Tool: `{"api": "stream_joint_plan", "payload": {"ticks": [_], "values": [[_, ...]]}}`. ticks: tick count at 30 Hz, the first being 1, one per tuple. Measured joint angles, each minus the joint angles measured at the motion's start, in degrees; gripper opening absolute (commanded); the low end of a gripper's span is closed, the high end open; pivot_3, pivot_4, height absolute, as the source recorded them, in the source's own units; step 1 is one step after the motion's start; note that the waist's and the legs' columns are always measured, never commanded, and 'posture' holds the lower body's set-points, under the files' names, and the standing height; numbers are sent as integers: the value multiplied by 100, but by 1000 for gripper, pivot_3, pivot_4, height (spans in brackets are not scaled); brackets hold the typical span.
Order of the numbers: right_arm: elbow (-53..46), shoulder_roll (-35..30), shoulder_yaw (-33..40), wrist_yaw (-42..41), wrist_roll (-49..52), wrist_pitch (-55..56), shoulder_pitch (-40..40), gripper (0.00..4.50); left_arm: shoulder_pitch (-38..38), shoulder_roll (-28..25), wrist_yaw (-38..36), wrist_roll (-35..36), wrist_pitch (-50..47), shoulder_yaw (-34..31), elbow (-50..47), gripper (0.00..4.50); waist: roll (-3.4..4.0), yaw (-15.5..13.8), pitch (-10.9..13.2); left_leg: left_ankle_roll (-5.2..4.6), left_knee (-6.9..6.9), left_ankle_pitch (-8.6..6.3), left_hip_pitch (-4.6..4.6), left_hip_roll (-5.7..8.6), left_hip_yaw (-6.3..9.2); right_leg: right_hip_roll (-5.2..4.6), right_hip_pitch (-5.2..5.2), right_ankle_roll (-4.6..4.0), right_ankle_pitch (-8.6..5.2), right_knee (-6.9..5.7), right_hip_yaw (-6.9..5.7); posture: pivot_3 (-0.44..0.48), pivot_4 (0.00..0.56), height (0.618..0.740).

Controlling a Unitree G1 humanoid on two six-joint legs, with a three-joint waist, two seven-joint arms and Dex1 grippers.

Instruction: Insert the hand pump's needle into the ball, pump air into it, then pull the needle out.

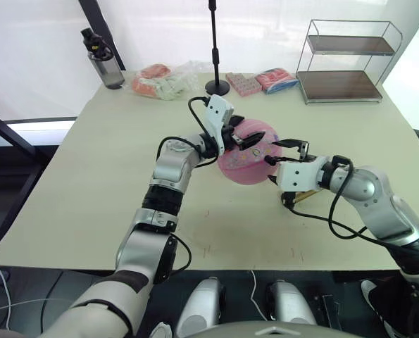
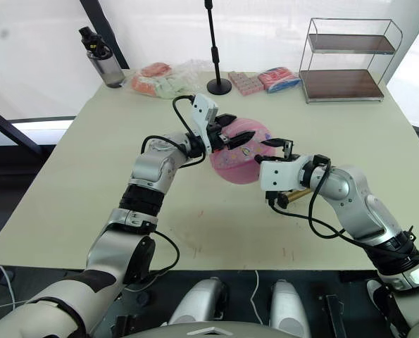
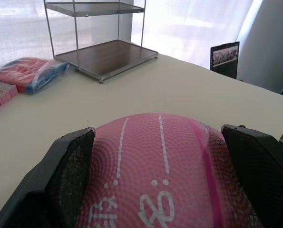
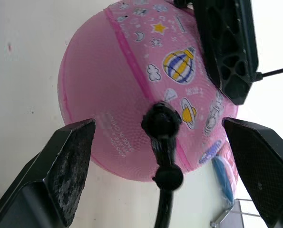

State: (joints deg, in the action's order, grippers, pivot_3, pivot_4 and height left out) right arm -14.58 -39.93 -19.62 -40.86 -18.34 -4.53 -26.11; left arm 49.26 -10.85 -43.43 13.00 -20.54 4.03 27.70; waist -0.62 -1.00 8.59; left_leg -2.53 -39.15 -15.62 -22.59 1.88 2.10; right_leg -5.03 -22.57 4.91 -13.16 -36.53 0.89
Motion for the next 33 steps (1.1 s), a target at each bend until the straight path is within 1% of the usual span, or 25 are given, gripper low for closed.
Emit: {"api": "stream_joint_plan", "payload": {"ticks": [1, 2, 4, 5, 6, 8, 9, 10, 11, 18, 24, 27, 33], "values": [[10, 27, 4, 10, -37, 7, -2, 4459, 0, 0, 6, -2, 0, 0, 0, 4500, -1, 0, -1, 0, 0, 0, 0, 0, 1, 0, 0, 0, 0, 0, 0, 0, 150, 740], [37, 96, 4, 23, -101, 20, -19, 3946, 2, 4, 17, -5, 0, 0, 0, 4500, -1, 2, -2, 1, 0, 0, 0, 0, 1, 0, 0, 0, 0, 0, -1, 0, 150, 740], [91, 173, 3, 48, -182, 50, -46, 3376, 2, 16, 31, -18, 2, 0, 0, 4500, -1, 1, -2, 1, 0, 0, 0, 0, 1, 0, 0, 0, 0, 0, -1, 0, 150, 740], [110, 189, 3, 59, -223, 75, -56, 2763, 2, 20, 35, -22, 3, 0, 0, 4500, -1, -1, -2, 1, 0, 0, 0, 1, 1, 0, 0, 0, 0, 0, -1, 0, 150, 740], [127, 199, 4, 75, -257, 103, -64, 2245, 2, 22, 40, -23, 3, -1, 0, 4500, -1, -1, -2, 1, 0, 0, 0, 1, 1, 0, 1, 0, 0, 1, -1, 0, 150, 740], [173, 208, 4, 92, -326, 119, -68, 1339, 2, 26, 48, -28, 3, -1, 0, 4500, -2, -1, -3, 1, 0, 1, 0, 1, 2, 0, 1, 0, 0, 1, -2, 0, 150, 740], [216, 214, 3, 91, -358, 151, -67, 1006, 0, 27, 64, -30, 3, -2, -5, 4500, -2, 0, -3, 1, 0, 0, 0, 1, 2, 0, 1, 0, 0, 1, -1, 0, 150, 740], [220, 222, -1, 89, -375, 176, -65, 467, -4, 27, 73, -32, 3, -4, -8, 4500, -2, 2, -3, 1, 0, 0, 1, 1, 2, 0, 1, 0, 0, 1, -1, 0, 150, 740], [230, 222, 1, 89, -391, 204, -65, 375, -10, 27, 76, -35, 3, -5, -16, 4500, -2, 2, -3, 1, 0, 0, 1, 1, 2, 0, 1, 0, 0, 1, -1, 0, 150, 740], [243, 210, 54, 97, -402, 305, -5, 375, -113, 67, 135, -75, 37, -4, -81, 4500, -2, -2, -4, 1, 0, 0, 1, 0, 3, 0, 2, 0, 0, 1, -2, 0, 150, 740], [112, 140, 338, 242, -380, 459, 410, 375, -169, 254, 273, -151, 165, 0, -30, 4500, 5, -108, -34, 0, 1, -1, 1, 4, 9, -4, 10, 0, 0, 21, -10, 0, 150, 740], [-17, 80, 524, 316, -356, 508, 694, 375, -201, 364, 343, -211, 343, 97, 17, 4500, 20, -179, -49, -5, 1, -4, 1, 7, 30, -7, 38, 1, 1, 59, -34, 0, 150, 740], [-139, 78, 833, 370, -154, 515, 1050, 375, -189, 567, 473, -222, 617, 139, 283, 4500, 44, -277, -67, -10, 1, -7, 9, 39, 78, -10, 78, 11, -6, 84, -36, 0, 150, 740]]}}
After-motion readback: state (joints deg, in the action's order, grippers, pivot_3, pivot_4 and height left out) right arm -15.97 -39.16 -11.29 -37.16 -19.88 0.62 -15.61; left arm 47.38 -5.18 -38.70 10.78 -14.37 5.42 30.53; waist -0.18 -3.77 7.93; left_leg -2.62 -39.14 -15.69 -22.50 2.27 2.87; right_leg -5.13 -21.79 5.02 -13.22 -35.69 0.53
